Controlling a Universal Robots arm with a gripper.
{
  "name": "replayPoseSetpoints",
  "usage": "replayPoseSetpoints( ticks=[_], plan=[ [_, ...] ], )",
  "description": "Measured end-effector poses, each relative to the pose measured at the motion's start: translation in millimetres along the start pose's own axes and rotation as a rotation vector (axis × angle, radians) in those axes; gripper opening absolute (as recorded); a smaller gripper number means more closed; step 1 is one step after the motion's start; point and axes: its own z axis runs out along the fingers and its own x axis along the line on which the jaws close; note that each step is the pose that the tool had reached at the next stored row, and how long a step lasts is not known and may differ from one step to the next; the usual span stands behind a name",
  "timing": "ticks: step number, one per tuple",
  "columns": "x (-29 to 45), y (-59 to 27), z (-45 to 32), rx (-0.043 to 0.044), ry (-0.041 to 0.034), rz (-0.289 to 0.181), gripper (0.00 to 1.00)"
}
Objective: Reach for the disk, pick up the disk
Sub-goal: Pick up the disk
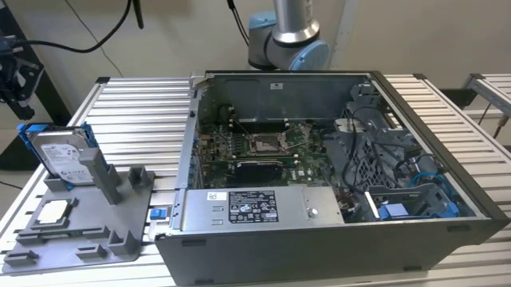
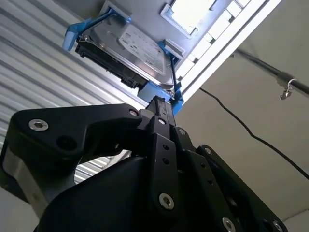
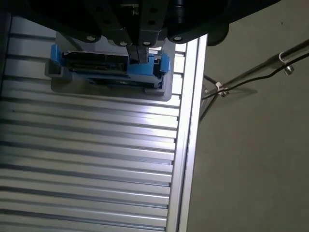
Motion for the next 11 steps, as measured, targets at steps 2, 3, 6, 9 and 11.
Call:
replayPoseSetpoints(
  ticks=[2, 3, 6, 9, 11],
  plan=[
    [0.0, 0.0, 0.0, 0.0000, 0.0011, -0.024, 0.00],
    [0.0, 0.0, 0.0, 0.0000, 0.0015, -0.036, 0.00],
    [0.0, 0.0, 0.0, 0.0000, 0.0031, -0.073, 0.00],
    [0.0, 0.0, 0.0, 0.0000, 0.0046, -0.110, 0.00],
    [0.0, 0.0, 0.0, 0.0000, 0.0057, -0.137, 0.00]
  ],
)
